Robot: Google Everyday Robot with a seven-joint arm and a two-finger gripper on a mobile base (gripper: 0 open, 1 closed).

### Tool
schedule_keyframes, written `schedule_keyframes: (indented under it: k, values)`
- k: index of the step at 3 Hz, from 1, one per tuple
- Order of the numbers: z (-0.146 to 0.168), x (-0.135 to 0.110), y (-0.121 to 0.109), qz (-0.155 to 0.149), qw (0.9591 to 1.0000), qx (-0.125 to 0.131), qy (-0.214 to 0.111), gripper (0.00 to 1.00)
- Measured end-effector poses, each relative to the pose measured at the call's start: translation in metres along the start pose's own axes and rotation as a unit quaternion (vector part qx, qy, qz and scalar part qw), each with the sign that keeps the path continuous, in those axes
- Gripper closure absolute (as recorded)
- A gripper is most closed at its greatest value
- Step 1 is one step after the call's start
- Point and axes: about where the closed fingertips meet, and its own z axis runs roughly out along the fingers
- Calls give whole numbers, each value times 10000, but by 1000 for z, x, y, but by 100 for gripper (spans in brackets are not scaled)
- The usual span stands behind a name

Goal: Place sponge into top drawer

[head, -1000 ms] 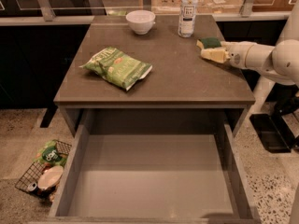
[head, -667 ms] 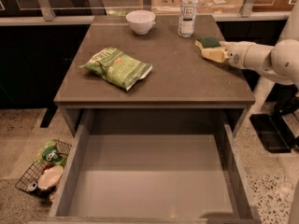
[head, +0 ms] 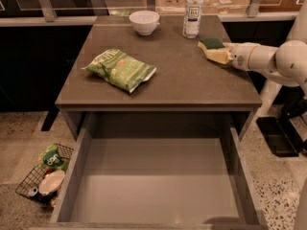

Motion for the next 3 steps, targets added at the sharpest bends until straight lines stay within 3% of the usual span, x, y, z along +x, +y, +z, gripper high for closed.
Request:
schedule_keyframes:
  k: [2, 3]
  values:
    - [-3, -6, 5, -97, 9999, -123, 66, 100]
    - [-38, -25, 14, -375, 9990, -201, 159, 100]
